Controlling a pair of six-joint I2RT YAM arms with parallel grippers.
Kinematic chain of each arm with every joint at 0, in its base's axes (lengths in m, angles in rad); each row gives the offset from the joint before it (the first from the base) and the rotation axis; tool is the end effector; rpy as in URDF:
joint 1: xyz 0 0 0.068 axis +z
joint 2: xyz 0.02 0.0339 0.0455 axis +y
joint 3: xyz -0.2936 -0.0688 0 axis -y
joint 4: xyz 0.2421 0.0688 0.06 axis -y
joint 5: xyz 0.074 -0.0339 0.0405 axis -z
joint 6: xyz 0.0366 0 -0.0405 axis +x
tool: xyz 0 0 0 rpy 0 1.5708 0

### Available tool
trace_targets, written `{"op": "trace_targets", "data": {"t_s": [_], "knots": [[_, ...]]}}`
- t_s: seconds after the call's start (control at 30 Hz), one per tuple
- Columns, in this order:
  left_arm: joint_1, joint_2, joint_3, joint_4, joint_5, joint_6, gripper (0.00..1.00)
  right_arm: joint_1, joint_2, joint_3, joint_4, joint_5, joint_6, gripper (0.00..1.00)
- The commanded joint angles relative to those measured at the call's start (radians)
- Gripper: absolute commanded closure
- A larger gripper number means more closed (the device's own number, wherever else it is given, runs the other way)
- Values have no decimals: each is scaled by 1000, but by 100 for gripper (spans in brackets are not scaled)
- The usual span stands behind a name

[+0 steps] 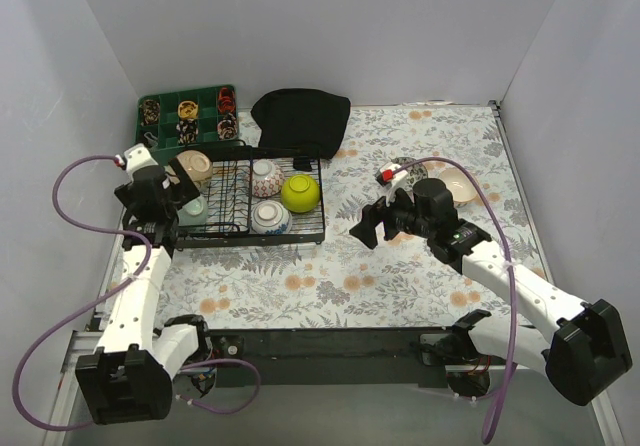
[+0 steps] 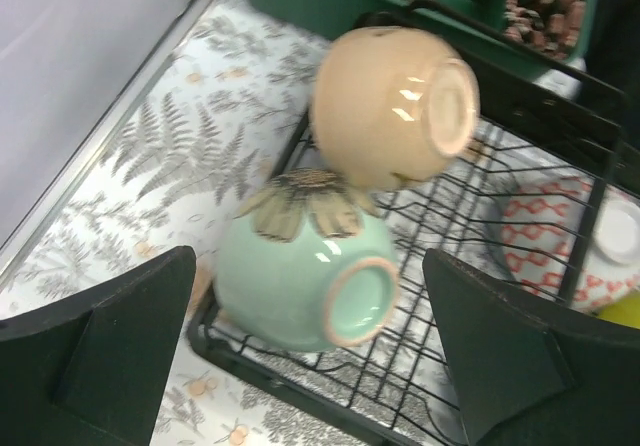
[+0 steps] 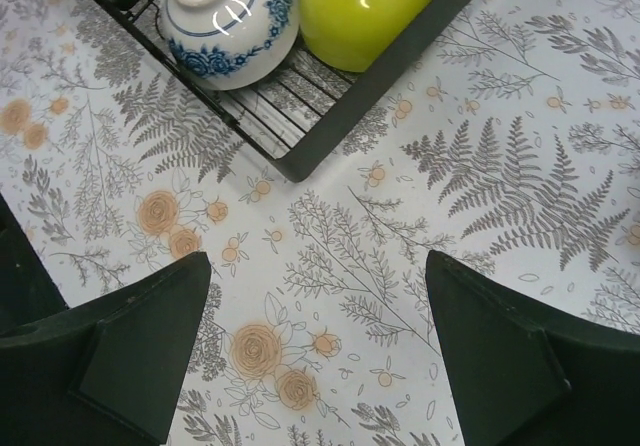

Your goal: Unload the bowls from the dish rack

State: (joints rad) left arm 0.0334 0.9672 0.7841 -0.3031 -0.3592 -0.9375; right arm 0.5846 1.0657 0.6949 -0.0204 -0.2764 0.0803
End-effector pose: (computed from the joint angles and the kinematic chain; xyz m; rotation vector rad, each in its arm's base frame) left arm 0.1975 0.0195 0.3195 -1.1365 1.6813 -0.2015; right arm 0.1832 0.1332 0.2970 -0.6810 1.8952 0.7016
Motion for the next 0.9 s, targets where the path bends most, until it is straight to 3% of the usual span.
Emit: {"op": "trace_targets", "data": {"t_s": [0.0, 0.2, 0.5, 0.87], "knots": [[136, -7, 56, -128, 150, -56, 2, 7, -24, -34, 128, -113, 3, 3], [256, 51, 92, -180, 310, -55, 2, 18, -59, -64, 172, -191, 30, 4], [272, 151, 167, -231, 482, 40, 2, 75, -107, -81, 181, -175, 12, 4], [270, 168, 103, -186, 479, 172, 2, 93, -105, -81, 181, -188, 7, 5]]}}
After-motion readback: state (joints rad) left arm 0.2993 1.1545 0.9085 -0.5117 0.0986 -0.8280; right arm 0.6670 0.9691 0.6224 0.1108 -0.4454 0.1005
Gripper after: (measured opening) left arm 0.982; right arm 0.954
